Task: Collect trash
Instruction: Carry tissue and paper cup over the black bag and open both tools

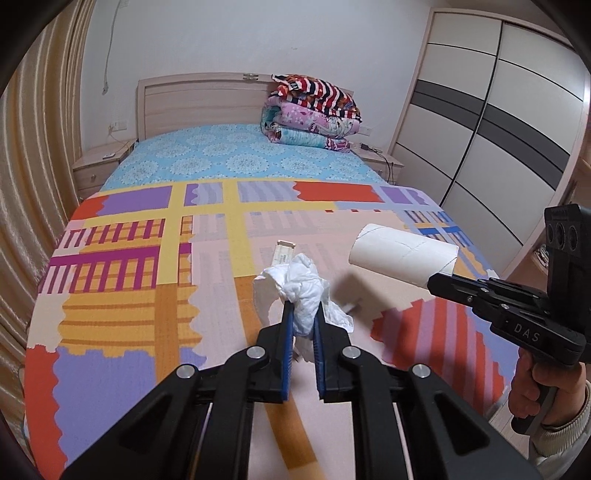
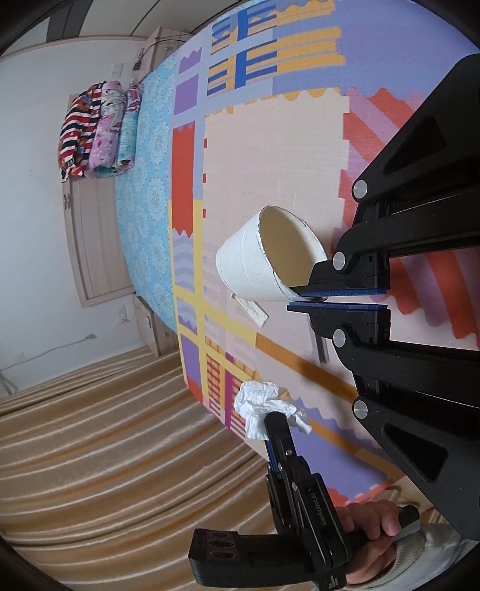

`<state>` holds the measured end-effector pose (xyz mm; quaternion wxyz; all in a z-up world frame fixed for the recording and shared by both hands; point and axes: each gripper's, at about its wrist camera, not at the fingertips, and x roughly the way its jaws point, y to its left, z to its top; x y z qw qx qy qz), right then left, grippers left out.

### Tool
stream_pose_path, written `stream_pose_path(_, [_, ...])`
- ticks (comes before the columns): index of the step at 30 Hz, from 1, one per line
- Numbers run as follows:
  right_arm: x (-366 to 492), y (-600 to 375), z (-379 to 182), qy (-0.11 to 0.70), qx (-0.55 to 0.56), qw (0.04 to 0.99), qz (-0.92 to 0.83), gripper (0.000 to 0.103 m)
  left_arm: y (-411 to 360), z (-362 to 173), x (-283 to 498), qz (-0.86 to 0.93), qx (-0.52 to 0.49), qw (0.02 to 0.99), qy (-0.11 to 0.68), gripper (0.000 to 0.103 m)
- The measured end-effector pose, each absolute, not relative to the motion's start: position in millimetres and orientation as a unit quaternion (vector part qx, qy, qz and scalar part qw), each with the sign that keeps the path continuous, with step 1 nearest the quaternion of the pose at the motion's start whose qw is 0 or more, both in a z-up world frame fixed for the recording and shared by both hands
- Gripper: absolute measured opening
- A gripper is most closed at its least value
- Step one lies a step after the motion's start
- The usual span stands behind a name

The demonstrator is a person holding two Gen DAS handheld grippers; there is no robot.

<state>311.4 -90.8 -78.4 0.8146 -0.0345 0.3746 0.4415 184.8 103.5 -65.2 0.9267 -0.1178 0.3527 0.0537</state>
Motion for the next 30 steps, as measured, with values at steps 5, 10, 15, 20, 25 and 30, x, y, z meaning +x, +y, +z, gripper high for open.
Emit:
stream_pose_path(5, [286, -104, -65, 0.358, -0.048, 0.821, 0.441, 0.003, 85, -55, 160, 0.046, -0.110, 0.932, 0.343, 0.009])
stream_pose_path(10, [262, -118, -56, 0.350, -0.054, 0.822, 0.447, 0.003, 68, -51, 134, 0.035, -0.107, 0.934, 0.338, 0.009])
stream_pose_path(15, [233, -135, -46, 0.341, -0.062, 0.824, 0.448, 0.003, 52, -52, 107, 0.021, -0.111, 0.935, 0.337, 0.009])
stream_pose_path(20, [210, -146, -51, 0.353, -0.063, 0.817, 0.452, 0.003, 35, -54, 82, 0.009, -0.106, 0.935, 0.339, 0.009])
stream_pose_path(25, [181, -159, -57, 0.356, -0.070, 0.808, 0.465, 0.003, 23, -63, 62, 0.003, -0.104, 0.931, 0.349, 0.009])
stream_pose_path(30, [155, -173, -62, 0.362, -0.075, 0.795, 0.481, 0.003, 11, -79, 43, -0.008, -0.103, 0.927, 0.362, 0.009])
